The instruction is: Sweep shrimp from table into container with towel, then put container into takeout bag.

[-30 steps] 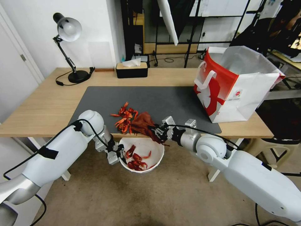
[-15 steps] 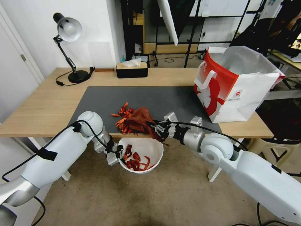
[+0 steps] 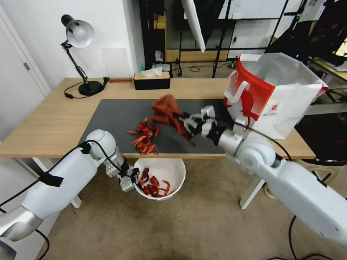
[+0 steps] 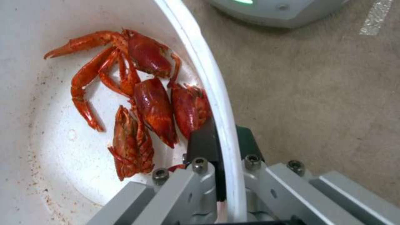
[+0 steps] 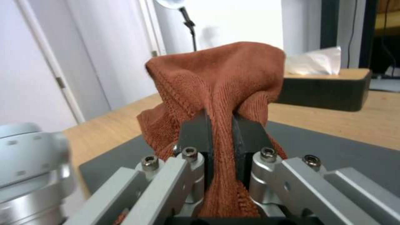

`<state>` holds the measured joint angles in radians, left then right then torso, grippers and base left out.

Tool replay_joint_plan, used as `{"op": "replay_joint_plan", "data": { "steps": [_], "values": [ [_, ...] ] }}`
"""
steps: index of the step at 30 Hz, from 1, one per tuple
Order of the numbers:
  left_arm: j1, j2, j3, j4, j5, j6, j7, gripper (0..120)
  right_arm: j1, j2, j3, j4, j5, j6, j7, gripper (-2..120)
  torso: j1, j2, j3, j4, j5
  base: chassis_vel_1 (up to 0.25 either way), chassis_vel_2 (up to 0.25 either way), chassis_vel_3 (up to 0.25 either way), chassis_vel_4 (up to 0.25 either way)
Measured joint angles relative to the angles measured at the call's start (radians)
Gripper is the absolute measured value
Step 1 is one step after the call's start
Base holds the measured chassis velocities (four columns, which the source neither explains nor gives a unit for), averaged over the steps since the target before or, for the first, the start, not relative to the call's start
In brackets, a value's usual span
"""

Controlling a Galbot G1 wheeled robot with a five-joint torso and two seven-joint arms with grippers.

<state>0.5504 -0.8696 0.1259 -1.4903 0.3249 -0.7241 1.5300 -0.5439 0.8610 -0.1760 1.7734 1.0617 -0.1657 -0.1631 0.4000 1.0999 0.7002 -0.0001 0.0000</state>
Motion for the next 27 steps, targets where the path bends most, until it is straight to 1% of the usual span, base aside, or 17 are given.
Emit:
{"op": "replay_joint_plan", "data": {
  "steps": [1,2,4,9,12,14,15,16,17,20,21,23,24,26,27],
  "values": [
    [0.002,0.007,-0.003,0.001,-0.001,0.0,0.0,0,0.031,0.016,-0.017,-0.037,0.008,0.003,-0.005,7,0.0,0.0,0.0,0.0001,-0.0001,0.0,0.0,0.0,0.0],
    [0.002,0.007,-0.003,0.001,-0.001,0.0,0.0,0,0.031,0.016,-0.017,-0.037,0.008,0.003,-0.005,7,0.0,0.0,0.0,0.0001,-0.0001,0.0,0.0,0.0,0.0],
    [0.006,0.018,-0.01,0.006,-0.005,0.0,0.0,0,0.092,0.053,-0.06,-0.111,0.02,0.01,-0.018,7,0.0,0.0,0.0,0.0001,0.0001,0.0,0.0,0.0,0.0],
    [0.008,0.022,-0.015,0.01,-0.006,-0.001,0.0,0,0.137,0.079,-0.086,-0.16,0.023,0.015,-0.024,7,0.0,0.0,0.0,0.0001,-0.0002,0.0,0.0,0.0,0.0],
    [0.013,0.029,-0.022,0.014,-0.007,-0.003,0.0,0,0.192,0.119,-0.117,-0.227,0.023,0.021,-0.034,7,0.0,0.0,0.0,0.0003,-0.0006,0.0,0.0,0.0,0.0],
    [0.013,0.029,-0.022,0.014,-0.007,-0.003,0.0,0,0.197,0.123,-0.121,-0.233,0.023,0.022,-0.035,7,0.0,0.0,0.0,0.0002,-0.0005,0.0,0.0,0.0,0.0],
    [0.014,0.031,-0.024,0.015,-0.007,-0.003,0.0,0,0.215,0.141,-0.133,-0.259,0.023,0.022,-0.037,7,0.0,0.0,0.0,0.0002,0.0001,0.0,0.0,0.0,0.0],
    [0.016,0.034,-0.026,0.016,-0.009,-0.003,0.0,0,0.239,0.161,-0.148,-0.293,0.022,0.024,-0.039,7,0.0,0.0,0.0,0.0002,0.0,0.0,0.0,0.0,0.0],
    [0.016,0.034,-0.026,0.016,-0.009,-0.003,0.0,0,0.239,0.161,-0.148,-0.293,0.022,0.024,-0.039,7,0.0,0.0,0.0,0.0002,0.0,0.0,0.0,0.0,0.0],
    [0.023,0.041,-0.034,0.018,-0.013,-0.004,0.0,0,0.319,0.234,-0.209,-0.428,0.011,0.029,-0.048,7,0.0,0.0,0.0,0.0003,-0.0002,0.0,0.0,0.0,0.0],
    [0.023,0.041,-0.034,0.018,-0.013,-0.004,0.0,0,0.319,0.234,-0.209,-0.428,0.011,0.029,-0.048,7,0.0,0.0,0.0,0.0003,-0.0002,0.0,0.0,0.0,0.0],
    [0.028,0.046,-0.038,0.017,-0.017,-0.004,0.0,0,0.368,0.283,-0.253,-0.533,-0.003,0.03,-0.077,7,0.0,0.0,0.0,0.0001,-0.0003,0.0,0.0,0.0,0.0],
    [0.028,0.046,-0.038,0.017,-0.017,-0.004,0.0,0,0.368,0.283,-0.253,-0.533,-0.003,0.03,-0.077,7,0.0,0.0,0.0,0.0001,-0.0003,0.0,0.0,0.0,0.0],
    [0.032,0.049,-0.044,0.016,-0.018,-0.004,0.0,0,0.399,0.316,-0.272,-0.61,-0.012,0.029,-0.116,7,0.0,0.0,0.0,0.0,-0.0002,0.0,0.0,0.0,0.0],
    [0.032,0.049,-0.044,0.016,-0.018,-0.004,0.0,0,0.399,0.316,-0.272,-0.61,-0.012,0.029,-0.116,7,0.0,0.0,0.0,0.0,-0.0002,0.0,0.0,0.0,0.0]
  ]
}}
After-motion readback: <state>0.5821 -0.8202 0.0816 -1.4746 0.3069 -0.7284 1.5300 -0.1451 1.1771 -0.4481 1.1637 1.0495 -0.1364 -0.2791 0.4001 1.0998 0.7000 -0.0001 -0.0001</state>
